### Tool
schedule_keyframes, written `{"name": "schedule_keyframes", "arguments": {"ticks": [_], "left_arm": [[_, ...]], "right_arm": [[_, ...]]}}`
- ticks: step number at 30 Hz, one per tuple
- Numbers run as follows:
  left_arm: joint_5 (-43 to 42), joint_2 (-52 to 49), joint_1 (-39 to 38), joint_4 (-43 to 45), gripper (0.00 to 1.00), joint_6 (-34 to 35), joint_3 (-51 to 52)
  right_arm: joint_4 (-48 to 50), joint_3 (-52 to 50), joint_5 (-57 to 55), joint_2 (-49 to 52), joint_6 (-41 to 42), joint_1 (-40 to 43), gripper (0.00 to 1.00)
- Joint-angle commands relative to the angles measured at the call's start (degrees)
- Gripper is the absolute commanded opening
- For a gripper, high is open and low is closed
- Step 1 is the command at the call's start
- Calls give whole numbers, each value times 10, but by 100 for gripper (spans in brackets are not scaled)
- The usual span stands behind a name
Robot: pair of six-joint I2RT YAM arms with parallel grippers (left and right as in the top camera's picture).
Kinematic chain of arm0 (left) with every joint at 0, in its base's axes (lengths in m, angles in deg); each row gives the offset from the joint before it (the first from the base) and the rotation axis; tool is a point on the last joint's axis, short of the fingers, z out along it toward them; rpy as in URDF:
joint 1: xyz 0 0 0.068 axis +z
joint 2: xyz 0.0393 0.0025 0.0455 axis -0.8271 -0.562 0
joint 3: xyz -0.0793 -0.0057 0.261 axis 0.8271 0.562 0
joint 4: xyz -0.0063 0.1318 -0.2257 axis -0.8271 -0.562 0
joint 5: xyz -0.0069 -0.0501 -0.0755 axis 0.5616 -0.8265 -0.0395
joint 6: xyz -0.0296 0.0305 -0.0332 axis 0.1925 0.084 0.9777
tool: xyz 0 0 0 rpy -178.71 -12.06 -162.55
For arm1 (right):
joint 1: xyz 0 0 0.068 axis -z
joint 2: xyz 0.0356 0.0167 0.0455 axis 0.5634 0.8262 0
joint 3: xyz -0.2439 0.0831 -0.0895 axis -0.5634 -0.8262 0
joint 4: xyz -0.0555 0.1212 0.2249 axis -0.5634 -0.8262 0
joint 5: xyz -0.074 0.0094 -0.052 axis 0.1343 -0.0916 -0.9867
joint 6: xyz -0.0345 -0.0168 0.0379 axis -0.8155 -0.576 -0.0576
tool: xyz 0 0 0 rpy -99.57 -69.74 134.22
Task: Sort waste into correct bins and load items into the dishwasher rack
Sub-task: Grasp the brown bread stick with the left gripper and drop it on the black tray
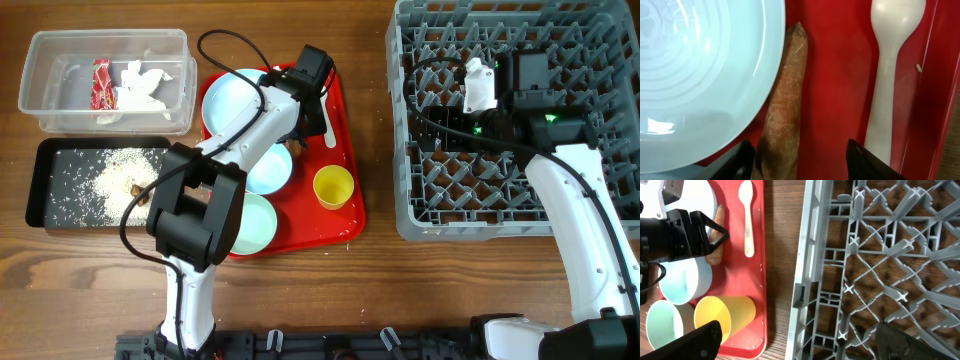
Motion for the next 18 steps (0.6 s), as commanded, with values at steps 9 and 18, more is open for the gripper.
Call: {"name": "schedule_keyframes", "arguments": {"ticks": [9, 18], "left_arm": [[-4, -32, 0, 3, 30, -26, 4], [-10, -4, 0, -23, 4, -65, -44]], "right_arm": [[4, 11, -9, 7, 8, -3, 100], [0, 11, -9, 7, 7, -3, 100]]}}
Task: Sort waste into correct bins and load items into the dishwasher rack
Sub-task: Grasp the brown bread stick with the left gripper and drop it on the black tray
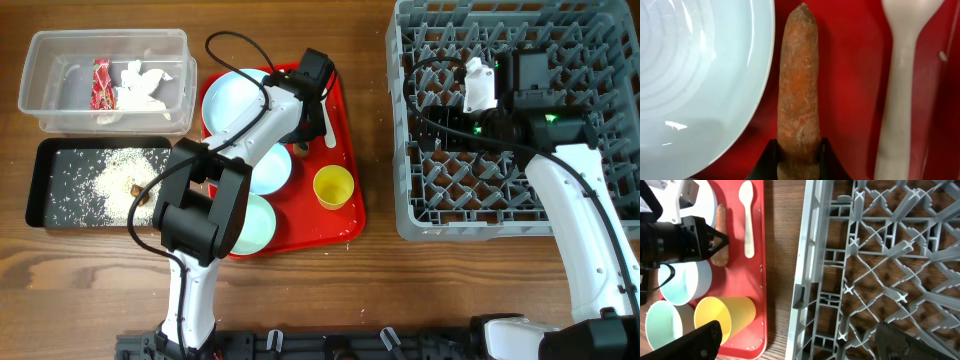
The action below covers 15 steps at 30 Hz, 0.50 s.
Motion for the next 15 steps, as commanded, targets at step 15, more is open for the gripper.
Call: {"name": "schedule_keyframes", "arguments": {"ticks": [15], "left_arm": [[83, 206, 416, -243, 4, 123, -41]], "right_arm": [[-2, 11, -9, 7, 7, -3, 100]]}}
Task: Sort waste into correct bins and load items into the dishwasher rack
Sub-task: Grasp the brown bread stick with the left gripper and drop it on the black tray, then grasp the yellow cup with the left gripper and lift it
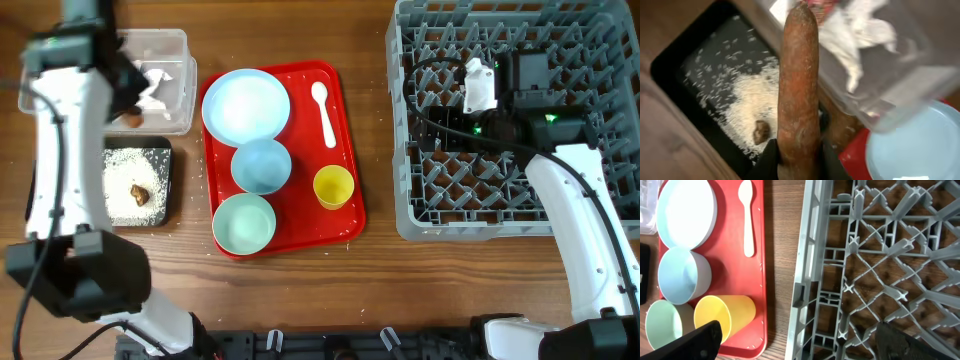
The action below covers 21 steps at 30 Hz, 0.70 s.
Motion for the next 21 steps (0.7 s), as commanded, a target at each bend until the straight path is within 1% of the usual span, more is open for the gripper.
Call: {"name": "schedule_keyframes", "arguments": {"ticks": [1, 2, 4, 5, 7, 8, 9, 13, 14, 15, 16, 18, 19, 21], "left_arm": [[1, -8, 75, 22, 4, 149, 96], [1, -8, 87, 41, 4, 178, 131], [0, -8, 105, 122, 5, 234, 225], [1, -8, 108, 159, 6, 247, 259], [0, -8, 108, 236, 8, 250, 319], [0, -8, 108, 269, 10, 250, 344], [1, -8, 108, 283, 17, 249, 356], [1, -8, 108, 287, 42, 243, 358], [0, -8, 108, 286, 44, 242, 358], [-5, -7, 108, 287, 46, 224, 358], [-19, -7, 107, 286, 46, 182, 350], [-75, -1, 107, 272, 44, 90, 330], [-111, 6, 107, 264, 44, 55, 318], [-235, 38, 105, 256, 50, -25, 302]], "right_arm": [[2, 11, -9, 6, 7, -3, 100], [2, 11, -9, 6, 7, -3, 100], [4, 11, -9, 6, 8, -3, 100], [3, 11, -9, 6, 8, -3, 100], [3, 11, -9, 6, 7, -3, 100], [3, 11, -9, 6, 8, -3, 100], [3, 11, -9, 6, 8, -3, 100], [4, 11, -9, 6, 8, -3, 100], [4, 11, -9, 6, 8, -3, 100], [4, 11, -9, 6, 8, -3, 100], [4, 11, -9, 6, 8, -3, 100], [5, 11, -9, 6, 8, -3, 100], [6, 11, -9, 6, 8, -3, 100], [8, 11, -9, 6, 9, -3, 100]]}}
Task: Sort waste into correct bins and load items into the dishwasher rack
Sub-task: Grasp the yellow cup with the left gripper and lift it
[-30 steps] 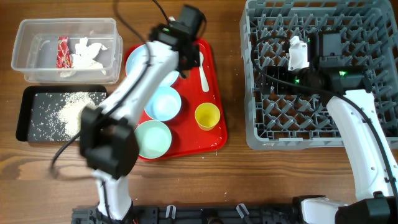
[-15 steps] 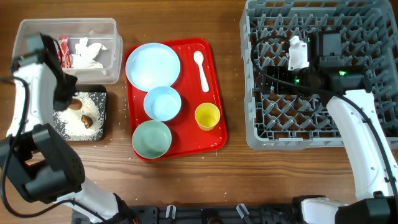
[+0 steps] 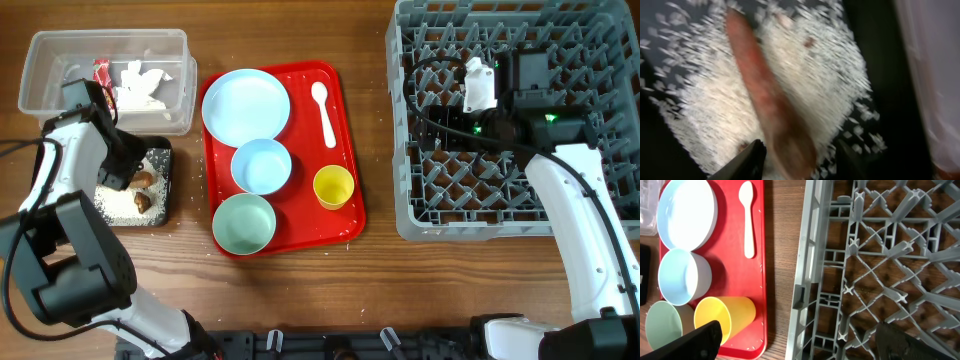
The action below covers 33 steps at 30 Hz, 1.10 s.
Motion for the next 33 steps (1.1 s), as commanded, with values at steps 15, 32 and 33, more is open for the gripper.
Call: {"name": "schedule_keyframes", "arguments": {"ticks": [15, 32, 33], "left_arm": [[-267, 67, -501, 41, 77, -402, -29], [-222, 20, -521, -73, 64, -387, -119], [-222, 26, -521, -82, 64, -387, -135]], "right_arm": [[8, 11, -9, 6, 25, -3, 100], [3, 11, -9, 6, 23, -3, 100], [3, 11, -9, 6, 22, -3, 100]]}}
